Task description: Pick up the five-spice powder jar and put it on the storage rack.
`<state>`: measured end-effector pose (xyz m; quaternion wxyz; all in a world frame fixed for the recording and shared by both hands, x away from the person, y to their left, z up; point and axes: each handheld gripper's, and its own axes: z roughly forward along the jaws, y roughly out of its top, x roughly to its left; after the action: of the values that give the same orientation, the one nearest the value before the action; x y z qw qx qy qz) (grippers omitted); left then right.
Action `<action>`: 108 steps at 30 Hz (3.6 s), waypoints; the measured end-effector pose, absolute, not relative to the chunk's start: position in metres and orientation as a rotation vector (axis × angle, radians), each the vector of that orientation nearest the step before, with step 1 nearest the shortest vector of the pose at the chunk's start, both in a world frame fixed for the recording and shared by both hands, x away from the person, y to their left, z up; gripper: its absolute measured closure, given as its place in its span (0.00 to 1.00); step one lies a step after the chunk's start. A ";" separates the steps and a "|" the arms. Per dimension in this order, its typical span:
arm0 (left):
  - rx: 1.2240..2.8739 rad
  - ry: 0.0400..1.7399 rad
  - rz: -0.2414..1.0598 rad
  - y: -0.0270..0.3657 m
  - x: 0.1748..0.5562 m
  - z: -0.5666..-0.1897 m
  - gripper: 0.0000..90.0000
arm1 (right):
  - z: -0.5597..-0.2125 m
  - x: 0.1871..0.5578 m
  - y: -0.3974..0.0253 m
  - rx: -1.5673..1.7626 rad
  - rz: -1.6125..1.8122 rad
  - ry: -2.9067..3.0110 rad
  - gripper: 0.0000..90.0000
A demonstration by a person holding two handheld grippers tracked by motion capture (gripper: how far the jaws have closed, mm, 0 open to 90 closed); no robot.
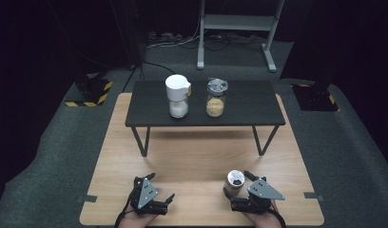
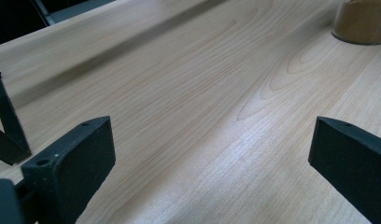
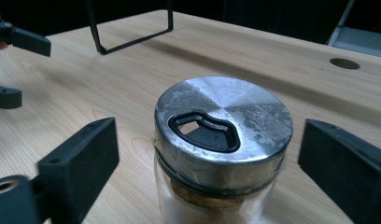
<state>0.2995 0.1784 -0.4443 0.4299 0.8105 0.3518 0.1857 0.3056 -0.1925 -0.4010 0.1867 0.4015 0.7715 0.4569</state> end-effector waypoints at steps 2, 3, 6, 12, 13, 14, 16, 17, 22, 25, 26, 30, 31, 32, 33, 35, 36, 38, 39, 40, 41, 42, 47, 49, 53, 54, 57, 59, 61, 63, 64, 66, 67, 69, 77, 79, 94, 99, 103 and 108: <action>2.022 0.879 0.464 0.178 0.299 -0.444 0.01 | -0.402 0.305 -0.193 1.138 1.304 2.151 0.12; 2.022 0.879 0.465 0.178 0.299 -0.444 0.01 | -0.403 0.305 -0.194 1.141 1.308 2.140 0.15; 2.021 0.877 0.467 0.179 0.299 -0.444 0.01 | -0.404 0.303 -0.195 1.134 1.326 2.113 0.23; 2.019 0.881 0.465 0.179 0.299 -0.444 0.01 | -0.405 0.302 -0.197 1.131 1.368 2.072 0.35; 2.018 0.882 0.466 0.179 0.299 -0.444 0.01 | -0.405 0.302 -0.197 1.121 1.374 2.073 0.37; 2.018 0.882 0.466 0.179 0.299 -0.444 0.01 | -0.406 0.301 -0.197 1.118 1.373 2.068 0.37; 2.017 0.883 0.467 0.179 0.299 -0.444 0.01 | -0.406 0.301 -0.197 1.105 1.375 2.062 0.38; 2.017 0.883 0.467 0.179 0.299 -0.444 0.01 | -0.406 0.301 -0.197 1.106 1.378 2.059 0.38; 2.015 0.884 0.465 0.179 0.299 -0.444 0.01 | -0.407 0.299 -0.197 1.109 1.383 2.040 0.38; 2.015 0.884 0.465 0.179 0.299 -0.444 0.01 | -0.408 0.299 -0.196 1.113 1.384 2.033 0.39; 2.014 0.884 0.465 0.179 0.299 -0.444 0.01 | -0.408 0.299 -0.196 1.115 1.382 2.030 0.39; 2.014 0.883 0.464 0.179 0.299 -0.444 0.01 | -0.407 0.299 -0.196 1.115 1.368 2.021 0.39; 2.014 0.882 0.463 0.179 0.299 -0.444 0.01 | -0.407 0.299 -0.196 1.112 1.364 2.019 0.39; 2.014 0.882 0.463 0.179 0.299 -0.444 0.01 | -0.406 0.299 -0.196 1.112 1.362 2.015 0.39; 2.012 0.883 0.460 0.179 0.299 -0.444 0.01 | -0.405 0.299 -0.196 1.109 1.361 2.013 0.39; 2.012 0.884 0.459 0.179 0.299 -0.444 0.01 | -0.403 0.300 -0.197 1.113 1.367 2.001 0.39; 2.012 0.884 0.458 0.179 0.299 -0.444 0.01 | -0.402 0.300 -0.197 1.112 1.367 1.997 0.39; 2.012 0.883 0.458 0.179 0.299 -0.444 0.01 | -0.399 0.300 -0.198 1.108 1.369 1.990 0.39; 2.012 0.883 0.458 0.179 0.299 -0.444 0.01 | -0.398 0.300 -0.199 1.110 1.372 1.986 0.39; 2.013 0.882 0.458 0.179 0.299 -0.444 0.01 | -0.396 0.300 -0.199 1.106 1.372 1.984 0.39; 2.013 0.882 0.458 0.179 0.299 -0.444 0.01 | -0.395 0.300 -0.199 1.104 1.374 1.980 0.39; 2.013 0.881 0.458 0.179 0.299 -0.444 0.01 | -0.394 0.300 -0.199 1.106 1.377 1.979 0.39; 2.016 0.879 0.459 0.179 0.299 -0.444 0.01 | -0.386 0.303 -0.199 1.094 1.386 1.972 0.39; 2.016 0.877 0.459 0.179 0.299 -0.444 0.01 | -0.382 0.304 -0.200 1.094 1.393 1.966 0.39; 2.020 0.870 0.460 0.179 0.299 -0.444 0.01 | -0.374 0.307 -0.202 1.100 1.402 1.952 0.39; 2.020 0.869 0.460 0.179 0.299 -0.444 0.01 | -0.372 0.308 -0.202 1.101 1.402 1.950 0.39; 2.021 0.866 0.460 0.179 0.299 -0.444 0.01 | -0.366 0.310 -0.205 1.103 1.405 1.937 0.39; 2.022 0.864 0.459 0.179 0.299 -0.444 0.01 | -0.361 0.313 -0.206 1.104 1.409 1.927 0.39; 2.023 0.863 0.458 0.179 0.299 -0.444 0.01 | -0.357 0.315 -0.208 1.105 1.411 1.919 0.39; 2.024 0.862 0.458 0.179 0.298 -0.444 0.01 | -0.354 0.317 -0.209 1.106 1.417 1.912 0.39; 2.025 0.861 0.459 0.179 0.298 -0.444 0.01 | -0.352 0.318 -0.210 1.107 1.418 1.911 0.39; 2.025 0.860 0.459 0.178 0.298 -0.444 0.01 | -0.349 0.320 -0.210 1.107 1.419 1.910 0.39; 2.026 0.859 0.459 0.178 0.298 -0.444 0.01 | -0.348 0.321 -0.210 1.106 1.420 1.910 0.39; 2.027 0.857 0.458 0.178 0.298 -0.444 0.01 | -0.343 0.323 -0.210 1.096 1.420 1.903 0.39; 2.026 0.854 0.459 0.178 0.298 -0.444 0.01 | -0.329 0.330 -0.209 1.075 1.423 1.891 0.39; 2.026 0.856 0.456 0.179 0.298 -0.444 0.01 | -0.326 0.331 -0.209 1.079 1.426 1.887 0.39; 2.016 0.863 0.451 0.180 0.298 -0.444 0.01 | -0.300 0.342 -0.211 1.066 1.436 1.854 0.39; 2.014 0.862 0.450 0.180 0.298 -0.444 0.01 | -0.291 0.346 -0.213 1.066 1.443 1.835 0.39; 2.015 0.859 0.453 0.180 0.298 -0.444 0.01 | -0.285 0.348 -0.213 1.059 1.442 1.828 0.39; 2.013 0.860 0.451 0.180 0.298 -0.444 0.01 | -0.277 0.352 -0.213 1.049 1.443 1.817 0.39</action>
<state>0.2977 0.1803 -0.4440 0.4379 0.8097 0.3460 0.1813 0.3524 -0.2131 -0.2774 0.2932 0.3940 0.6823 0.5416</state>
